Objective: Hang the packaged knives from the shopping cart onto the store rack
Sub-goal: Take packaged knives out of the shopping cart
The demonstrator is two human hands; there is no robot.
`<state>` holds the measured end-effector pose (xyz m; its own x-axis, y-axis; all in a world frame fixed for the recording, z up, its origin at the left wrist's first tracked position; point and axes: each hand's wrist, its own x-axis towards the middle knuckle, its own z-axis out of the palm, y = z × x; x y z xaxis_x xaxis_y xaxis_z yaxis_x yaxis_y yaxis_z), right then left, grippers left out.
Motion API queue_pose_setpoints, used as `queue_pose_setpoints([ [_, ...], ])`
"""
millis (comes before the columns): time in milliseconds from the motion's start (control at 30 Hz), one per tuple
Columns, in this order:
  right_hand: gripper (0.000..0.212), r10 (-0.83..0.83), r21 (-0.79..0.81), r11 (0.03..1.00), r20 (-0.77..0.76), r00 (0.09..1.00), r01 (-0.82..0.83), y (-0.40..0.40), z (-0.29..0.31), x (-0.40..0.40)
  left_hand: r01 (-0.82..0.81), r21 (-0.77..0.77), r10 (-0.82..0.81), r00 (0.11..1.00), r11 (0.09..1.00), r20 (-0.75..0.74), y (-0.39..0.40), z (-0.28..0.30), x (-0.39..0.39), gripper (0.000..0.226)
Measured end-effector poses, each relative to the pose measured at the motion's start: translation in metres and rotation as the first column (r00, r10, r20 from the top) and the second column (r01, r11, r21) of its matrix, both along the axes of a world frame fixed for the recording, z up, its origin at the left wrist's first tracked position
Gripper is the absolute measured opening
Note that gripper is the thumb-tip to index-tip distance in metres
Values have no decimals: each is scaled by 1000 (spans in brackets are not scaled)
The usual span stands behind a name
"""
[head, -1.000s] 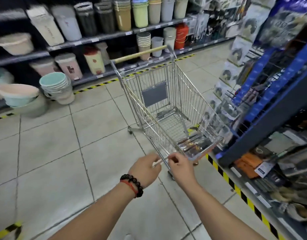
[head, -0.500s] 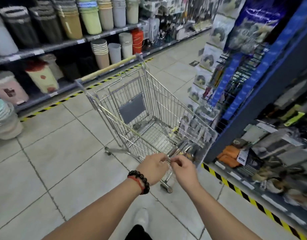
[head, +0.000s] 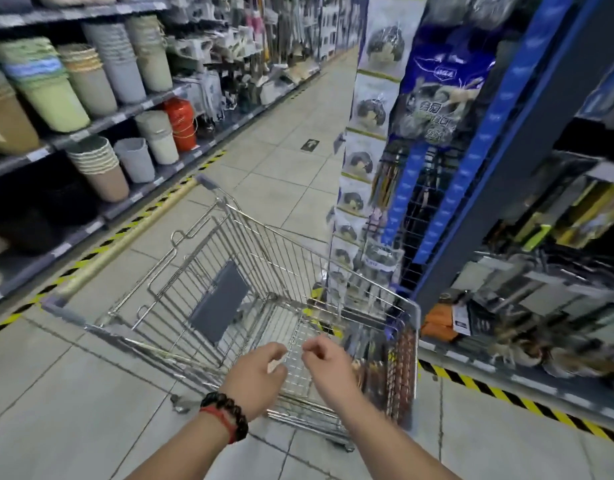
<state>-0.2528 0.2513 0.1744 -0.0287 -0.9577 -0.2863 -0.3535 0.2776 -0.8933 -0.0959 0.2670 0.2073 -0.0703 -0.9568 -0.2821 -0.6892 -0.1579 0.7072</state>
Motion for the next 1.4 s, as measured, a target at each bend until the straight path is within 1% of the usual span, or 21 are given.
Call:
queue_pose_setpoints([
  [100, 24, -81, -15, 997, -15, 997, 80, -26, -2, 13, 77, 1, -77, 997, 997, -14, -43, -4, 12, 32],
  [167, 26, -161, -2, 987, -45, 986, 162, -43, -6, 20, 162, -4, -162, 987, 987, -9, -74, -11, 20, 28],
  [267, 26, -321, 23, 946, -81, 944, 324, -55, -6, 32, 282, 30, -282, 959, 959, -18, -113, -17, 31, 26],
  [333, 27, -386, 60, 918, -82, 919, 391, -59, -10, 38, 338, 54, -338, 941, 939, -12, -136, -28, 35, 28],
  [400, 25, -443, 113, 887, -76, 894, 449, -58, -19, 39, 380, 90, -380, 925, 921, -21, -152, -37, 32, 29],
  [500, 15, -532, 137, 829, -109, 840, 542, -55, -35, 34, 433, 153, -433, 901, 888, -36, -170, -54, 19, 29],
  [567, 13, -562, 167, 798, -138, 815, 579, -57, -40, 29, 497, 197, -502, 864, 845, -26, -181, -66, 9, 29],
  [667, 13, -594, 207, 752, -198, 780, 626, -67, -57, 7, 517, 239, -522, 852, 822, -47, -198, -88, -11, 25],
  [767, 12, -594, 288, 718, -223, 773, 634, -82, -91, -20, 521, 270, -516, 851, 810, -95, -215, -118, -36, 22],
  [867, 15, -586, 351, 684, -259, 768, 640, -97, -131, -53, 504, 336, -495, 861, 796, -120, -230, -159, -60, 26],
  [900, 17, -573, 382, 671, -277, 771, 636, -102, -145, -66, 496, 361, -491, 864, 789, -114, -235, -175, -67, 31],
  [1000, 37, -485, 495, 622, -364, 795, 606, -113, -194, -100, 466, 440, -476, 874, 768, -96, -244, -226, -90, 50],
  [1100, 42, -432, 529, 596, -423, 797, 604, -119, -234, -120, 485, 504, -532, 845, 714, -60, -247, -273, -116, 60],
  [1133, 43, -425, 541, 588, -425, 799, 601, -122, -245, -123, 476, 530, -528, 847, 702, -60, -247, -286, -125, 60],
  [1200, 45, -391, 560, 575, -452, 802, 596, -128, -268, -131, 420, 587, -470, 879, 692, -75, -249, -313, -143, 58],
  [1300, 53, -293, 590, 568, -507, 811, 574, -135, -301, -139, 338, 631, -398, 916, 698, -51, -246, -355, -162, 48],
  [1333, 53, -279, 608, 559, -502, 818, 564, -137, -310, -140, 321, 637, -380, 924, 700, -47, -244, -367, -166, 43],
  [1400, 46, -298, 598, 555, -506, 809, 578, -139, -319, -139, 260, 657, -304, 951, 707, -49, -239, -386, -175, 35],
])
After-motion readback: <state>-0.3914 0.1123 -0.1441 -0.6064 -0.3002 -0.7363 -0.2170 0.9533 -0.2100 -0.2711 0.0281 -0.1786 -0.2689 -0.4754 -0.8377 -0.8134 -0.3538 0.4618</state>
